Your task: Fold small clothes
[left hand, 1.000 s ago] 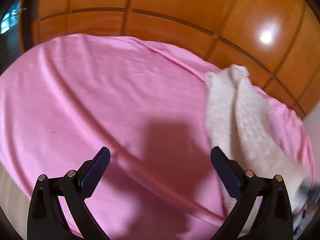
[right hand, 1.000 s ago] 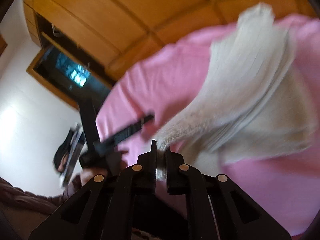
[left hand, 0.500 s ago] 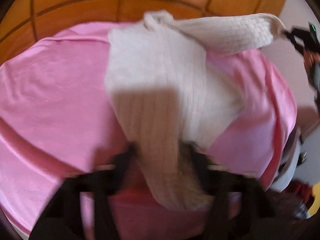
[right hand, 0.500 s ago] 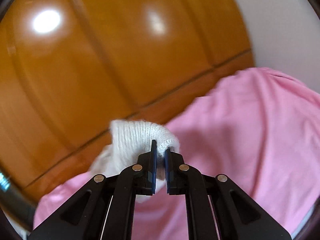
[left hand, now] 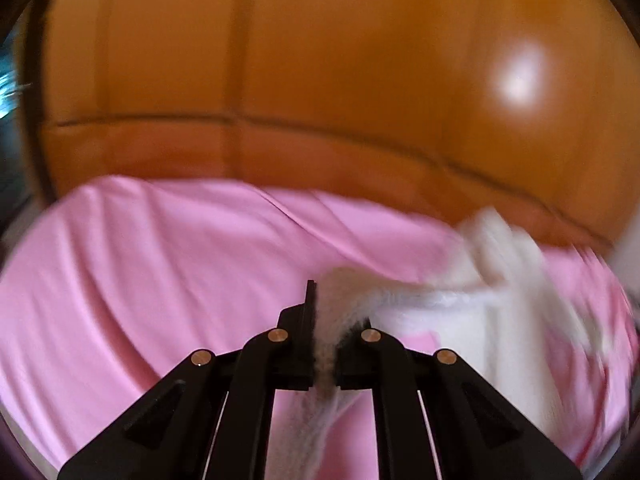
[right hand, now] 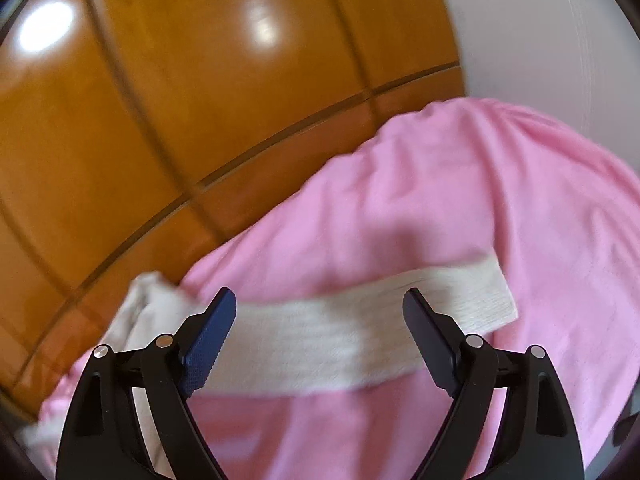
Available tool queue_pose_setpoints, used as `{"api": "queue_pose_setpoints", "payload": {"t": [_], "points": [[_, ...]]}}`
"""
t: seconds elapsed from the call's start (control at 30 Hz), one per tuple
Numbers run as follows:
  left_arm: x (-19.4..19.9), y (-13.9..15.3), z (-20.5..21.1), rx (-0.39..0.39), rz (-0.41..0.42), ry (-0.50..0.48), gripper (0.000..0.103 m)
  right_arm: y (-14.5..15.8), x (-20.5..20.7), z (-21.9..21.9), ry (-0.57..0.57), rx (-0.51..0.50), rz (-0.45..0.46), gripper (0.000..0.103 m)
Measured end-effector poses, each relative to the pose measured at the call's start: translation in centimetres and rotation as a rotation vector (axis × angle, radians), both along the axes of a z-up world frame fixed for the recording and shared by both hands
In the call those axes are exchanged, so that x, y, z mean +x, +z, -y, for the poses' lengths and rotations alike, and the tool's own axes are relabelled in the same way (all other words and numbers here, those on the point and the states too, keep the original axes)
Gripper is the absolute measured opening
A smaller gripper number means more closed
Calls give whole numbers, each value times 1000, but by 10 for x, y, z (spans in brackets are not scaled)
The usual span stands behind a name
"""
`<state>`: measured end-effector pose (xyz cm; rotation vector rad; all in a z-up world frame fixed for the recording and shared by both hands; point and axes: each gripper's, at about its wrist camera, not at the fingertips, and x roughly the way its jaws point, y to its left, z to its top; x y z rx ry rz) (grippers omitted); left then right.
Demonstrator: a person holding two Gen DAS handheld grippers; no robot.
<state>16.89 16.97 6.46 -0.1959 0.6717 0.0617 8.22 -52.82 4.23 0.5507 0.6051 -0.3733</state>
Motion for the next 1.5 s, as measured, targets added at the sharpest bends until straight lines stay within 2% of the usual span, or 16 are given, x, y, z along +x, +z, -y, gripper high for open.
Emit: {"api": "queue_pose_setpoints", "payload": {"t": [0.07,0.13,0.2,0.23,0.33,0.43,0.53,0.63,0.7,0.77,0.83,0.97,1.03,1.07,1.23,1.5], "points": [[32,14,-31,10,15,144,11,-7,6,-21,111,39,-6,85],[42,20,-46,-47,40,233,53,-18,7,-59,247,94,-21,84],[37,20,-46,-102,93,242,65,-28,10,-102,391,147,-40,77],[36,11,-38,-147,81,186,66,-35,12,-123,452,190,-46,73],[33,-31,-5,-232,-9,14,59,-61,21,-178,618,350,-94,62],[24,-81,30,-363,-137,-174,50,-88,29,-231,729,463,-175,62],[2,-135,80,-478,-288,-341,47,-116,30,-268,776,562,-255,62],[-18,-163,114,-568,-370,-428,46,-119,23,-286,800,591,-246,62],[-28,-166,133,-598,-374,-466,46,-118,21,-290,816,603,-235,54],[-31,-170,143,-676,-384,-489,46,-116,22,-294,838,580,-241,23],[-35,-167,153,-711,-397,-513,46,-114,19,-294,850,542,-236,10],[-38,-163,163,-749,-408,-542,44,-83,17,-276,844,435,-157,7],[-45,-161,166,-741,-407,-542,9,-63,15,-263,826,393,-107,7],[-46,-154,165,-707,-394,-535,6,-53,15,-257,814,367,-85,6],[-52,-112,142,-674,-301,-528,4,0,9,-228,751,246,21,6],[-102,-2,51,-613,-135,-503,4,71,-49,-179,679,154,205,5]]}}
